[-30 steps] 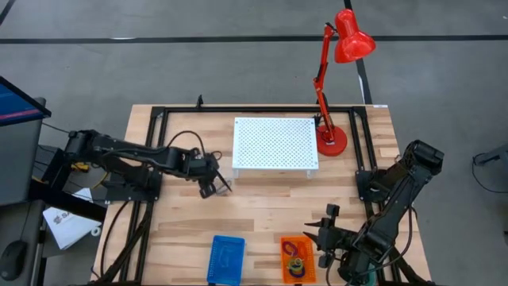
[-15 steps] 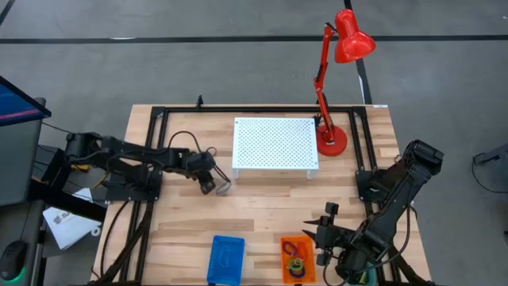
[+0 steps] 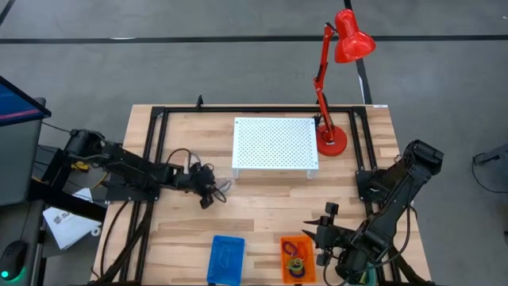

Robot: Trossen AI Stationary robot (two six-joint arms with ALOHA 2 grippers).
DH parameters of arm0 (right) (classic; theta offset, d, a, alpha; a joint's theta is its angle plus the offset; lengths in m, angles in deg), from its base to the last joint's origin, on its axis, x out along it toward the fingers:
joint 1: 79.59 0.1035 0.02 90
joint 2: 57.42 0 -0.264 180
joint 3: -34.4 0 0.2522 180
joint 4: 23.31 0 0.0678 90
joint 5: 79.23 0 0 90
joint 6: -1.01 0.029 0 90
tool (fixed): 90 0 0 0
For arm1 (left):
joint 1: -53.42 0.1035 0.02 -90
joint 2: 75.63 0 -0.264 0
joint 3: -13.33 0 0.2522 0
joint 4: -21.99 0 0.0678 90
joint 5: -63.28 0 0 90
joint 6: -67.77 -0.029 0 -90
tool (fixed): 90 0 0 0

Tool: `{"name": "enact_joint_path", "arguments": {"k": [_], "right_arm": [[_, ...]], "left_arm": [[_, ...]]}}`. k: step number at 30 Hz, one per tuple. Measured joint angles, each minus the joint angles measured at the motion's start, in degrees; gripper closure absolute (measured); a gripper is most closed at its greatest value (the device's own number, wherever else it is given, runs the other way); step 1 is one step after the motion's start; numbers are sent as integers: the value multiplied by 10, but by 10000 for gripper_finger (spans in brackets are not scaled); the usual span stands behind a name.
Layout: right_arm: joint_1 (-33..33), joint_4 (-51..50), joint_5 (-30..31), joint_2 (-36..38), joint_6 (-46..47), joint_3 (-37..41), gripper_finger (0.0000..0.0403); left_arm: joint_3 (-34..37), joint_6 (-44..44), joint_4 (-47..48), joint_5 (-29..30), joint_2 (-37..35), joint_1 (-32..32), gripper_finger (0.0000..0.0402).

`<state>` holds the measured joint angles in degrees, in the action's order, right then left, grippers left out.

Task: Pick & Place Office Desk Supplies
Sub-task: Put the blue rubber band into the blue bin

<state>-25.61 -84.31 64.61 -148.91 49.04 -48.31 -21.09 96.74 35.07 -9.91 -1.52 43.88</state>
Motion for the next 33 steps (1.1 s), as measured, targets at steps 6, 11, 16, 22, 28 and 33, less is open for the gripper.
{"name": "enact_joint_path", "arguments": {"k": [6, 11, 16, 22, 28, 33], "right_arm": [[0, 1, 0, 0, 0, 0, 290], [0, 1, 0, 0, 0, 0, 290], [0, 1, 0, 0, 0, 0, 290], [0, 1, 0, 0, 0, 0, 290], [0, 1, -1, 0, 1, 0, 290], [0, 1, -3, 0, 1, 0, 290]], "left_arm": [[29, 3, -61, 34, 2, -39, 261], [29, 11, -97, 43, 49, -45, 261], [27, 9, -170, 62, 119, -43, 261], [26, 29, -179, 90, 142, -43, 307], [27, 31, -178, 109, 144, -42, 393], [28, 31, -172, 112, 119, -54, 400]]}}
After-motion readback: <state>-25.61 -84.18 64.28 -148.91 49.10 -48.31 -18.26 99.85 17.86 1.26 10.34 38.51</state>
